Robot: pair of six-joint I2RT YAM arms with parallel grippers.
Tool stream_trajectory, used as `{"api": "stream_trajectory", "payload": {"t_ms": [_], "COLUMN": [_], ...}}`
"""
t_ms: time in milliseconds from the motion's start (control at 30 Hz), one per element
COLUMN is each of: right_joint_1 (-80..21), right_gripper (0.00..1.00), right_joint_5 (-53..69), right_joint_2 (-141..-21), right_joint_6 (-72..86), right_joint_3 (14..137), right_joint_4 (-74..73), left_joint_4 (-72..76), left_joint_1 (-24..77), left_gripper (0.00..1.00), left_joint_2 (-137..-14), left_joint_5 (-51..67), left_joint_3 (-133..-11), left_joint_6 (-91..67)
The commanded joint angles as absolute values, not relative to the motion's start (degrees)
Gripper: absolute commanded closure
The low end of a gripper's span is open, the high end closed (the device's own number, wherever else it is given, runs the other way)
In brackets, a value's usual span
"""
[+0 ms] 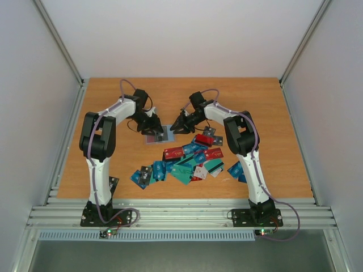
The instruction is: Put the credit cards into the card holder
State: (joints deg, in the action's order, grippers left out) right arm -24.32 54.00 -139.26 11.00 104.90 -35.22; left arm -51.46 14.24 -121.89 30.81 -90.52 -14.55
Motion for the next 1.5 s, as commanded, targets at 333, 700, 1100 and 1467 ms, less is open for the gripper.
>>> {"api": "stream_trajectory", "payload": {"t_ms": [333,700,1100,1467], "right_joint_1": [-23.56,-23.13,-22.94,-22.51], "right_gripper": [0.73,0.73,0.73,0.73], "right_joint_5": [51.92,52.21,52.43,53.16], "right_joint_2": [-142.01,-141.86,-141.7,-142.03], "right_joint_6": [9.93,9.91,10.11,10.59], "right_joint_3": [104.79,104.03,103.69,105.17], "right_joint_4": [-37.97,-37.84,-37.44,-37.18], "left_joint_4": [-51.25,-49.55,-47.22,-50.26], "left_joint_1": [15.67,16.42,16.63,14.0], "left_gripper": [0.5,0.51,0.51,0.47], "left_joint_2": [-124.36,-125.37,-126.25,-121.86], "left_joint_5": [31.9,34.2,38.54,38.82], "left_joint_3": [-92.74,-93.32,-93.78,-94.53], "left_joint_6": [-16.14,-17.61,-20.48,-19.32]}}
